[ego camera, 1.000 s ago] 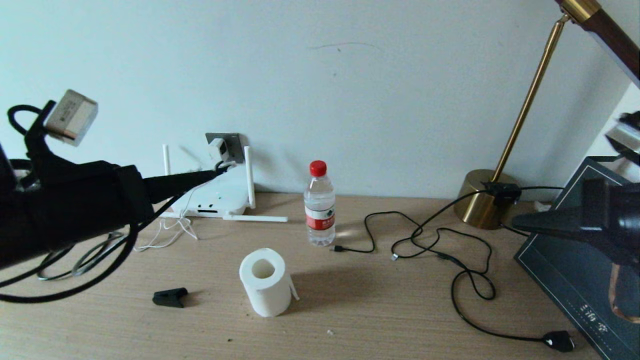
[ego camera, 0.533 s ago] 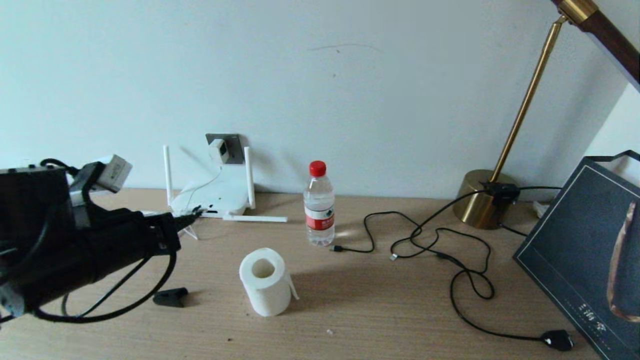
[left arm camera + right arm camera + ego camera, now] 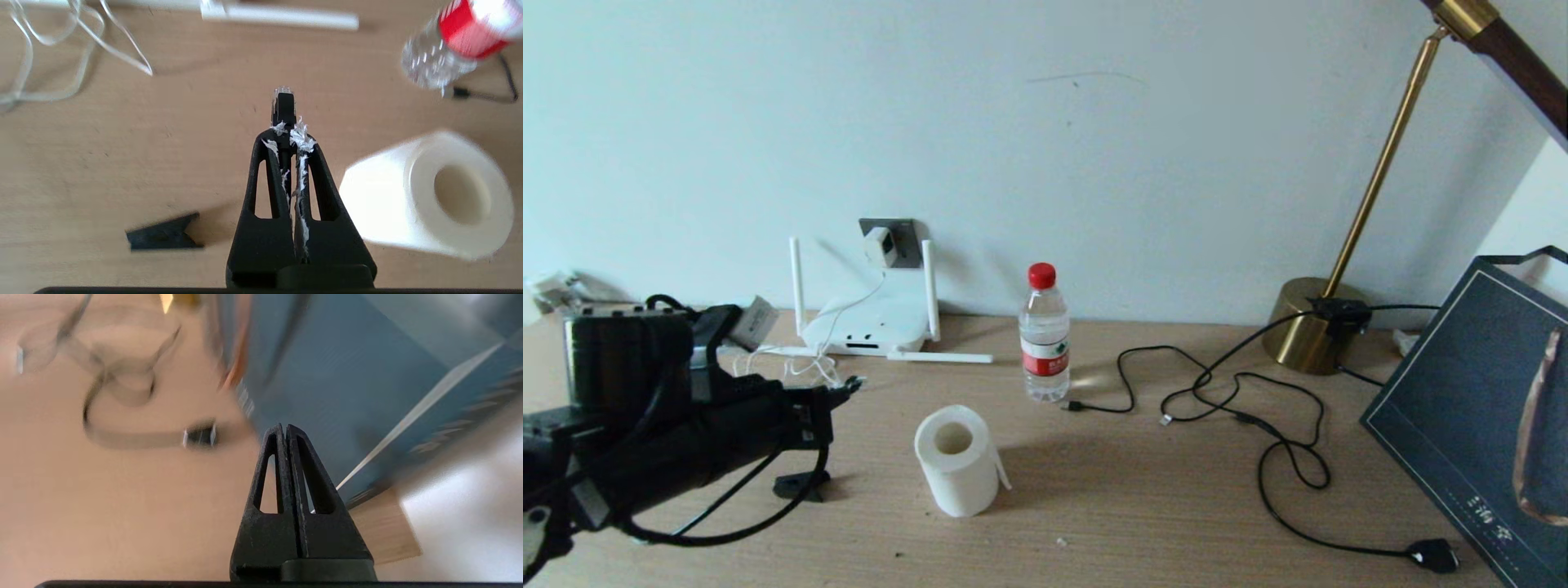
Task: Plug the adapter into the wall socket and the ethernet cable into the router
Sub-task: Align cable and router interface
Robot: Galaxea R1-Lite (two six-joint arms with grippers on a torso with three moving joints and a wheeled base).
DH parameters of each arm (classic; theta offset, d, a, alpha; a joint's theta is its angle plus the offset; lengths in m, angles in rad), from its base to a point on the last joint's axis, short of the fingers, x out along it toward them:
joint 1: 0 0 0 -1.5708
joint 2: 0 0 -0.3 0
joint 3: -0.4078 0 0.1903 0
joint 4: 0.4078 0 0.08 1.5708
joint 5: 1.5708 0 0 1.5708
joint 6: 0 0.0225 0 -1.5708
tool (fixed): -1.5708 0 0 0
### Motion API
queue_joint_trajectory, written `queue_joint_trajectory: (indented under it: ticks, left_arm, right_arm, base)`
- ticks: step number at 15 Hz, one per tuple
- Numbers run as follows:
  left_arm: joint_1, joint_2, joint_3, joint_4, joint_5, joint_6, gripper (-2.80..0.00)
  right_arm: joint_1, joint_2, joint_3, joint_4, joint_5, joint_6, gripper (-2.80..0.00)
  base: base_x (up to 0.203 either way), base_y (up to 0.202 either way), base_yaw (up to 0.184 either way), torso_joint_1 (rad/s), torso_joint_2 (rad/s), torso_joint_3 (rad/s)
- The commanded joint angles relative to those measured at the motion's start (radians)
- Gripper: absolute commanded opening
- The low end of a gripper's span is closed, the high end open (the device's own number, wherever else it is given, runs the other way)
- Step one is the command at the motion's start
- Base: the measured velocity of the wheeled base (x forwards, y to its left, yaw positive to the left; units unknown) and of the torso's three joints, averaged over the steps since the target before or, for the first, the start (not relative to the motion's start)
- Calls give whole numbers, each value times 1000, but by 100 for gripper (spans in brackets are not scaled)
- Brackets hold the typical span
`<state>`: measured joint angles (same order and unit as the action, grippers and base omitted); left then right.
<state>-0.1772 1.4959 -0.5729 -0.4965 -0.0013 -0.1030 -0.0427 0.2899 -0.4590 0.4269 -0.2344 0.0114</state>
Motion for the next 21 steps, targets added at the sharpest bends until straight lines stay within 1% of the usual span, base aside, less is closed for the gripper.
queue_joint_trajectory:
  ticks: [1, 2, 3, 4, 5, 7, 9, 11, 13, 15, 18, 19, 21]
  left_arm:
    - [-22, 8, 62, -15, 0, -4, -280]
    - [-26, 15, 83, -51, 0, -6, -280]
    - [-27, 28, 88, -92, 2, -8, -280]
    - [-27, 35, 90, -127, 4, -11, -280]
    - [-34, 41, 90, -164, 5, -6, -280]
    - [-39, 62, 88, -187, 17, -6, -280]
    - [-42, 81, 132, -257, 44, -5, -280]
    - [-43, 109, 131, -274, 47, 3, -280]
    - [-33, 136, 112, -274, 48, 8, -280]
    - [-30, 168, 82, -274, 47, 11, -280]
    - [-28, 242, 17, -275, 54, 14, -280]
    - [-15, 263, -3, -275, 63, 15, -280]
    - [12, 311, -38, -275, 66, 30, -280]
  right_arm:
    - [18, -129, 147, -35, 23, -61, -280]
    - [24, -162, 227, -77, 28, -86, -280]
    - [30, -193, 285, -152, 33, -100, -280]
    - [33, -221, 310, -202, 37, -112, -280]
    - [34, -260, 311, -204, 40, -119, -280]
    - [37, -290, 320, -218, 52, -122, -280]
    - [37, -290, 331, -222, 116, -133, -280]
    - [35, -290, 343, -211, 152, -197, -280]
    - [35, -289, 336, -126, 259, -184, -280]
    - [35, -290, 335, -113, 266, -82, -280]
    - [35, -290, 333, -112, 267, -64, -280]
    - [35, -290, 333, -112, 265, -52, -280]
    - [35, -290, 333, -112, 265, -54, -280]
  base:
    - [0, 0, 0, 0, 0, 0]
    - [0, 0, 0, 0, 0, 0]
    - [0, 0, 0, 0, 0, 0]
    - [0, 0, 0, 0, 0, 0]
    - [0, 0, 0, 0, 0, 0]
    - [0, 0, 0, 0, 0, 0]
    - [0, 0, 0, 0, 0, 0]
    - [0, 0, 0, 0, 0, 0]
    - [0, 0, 0, 0, 0, 0]
    - [0, 0, 0, 0, 0, 0]
    - [0, 0, 0, 0, 0, 0]
    - [0, 0, 0, 0, 0, 0]
    - [0, 0, 0, 0, 0, 0]
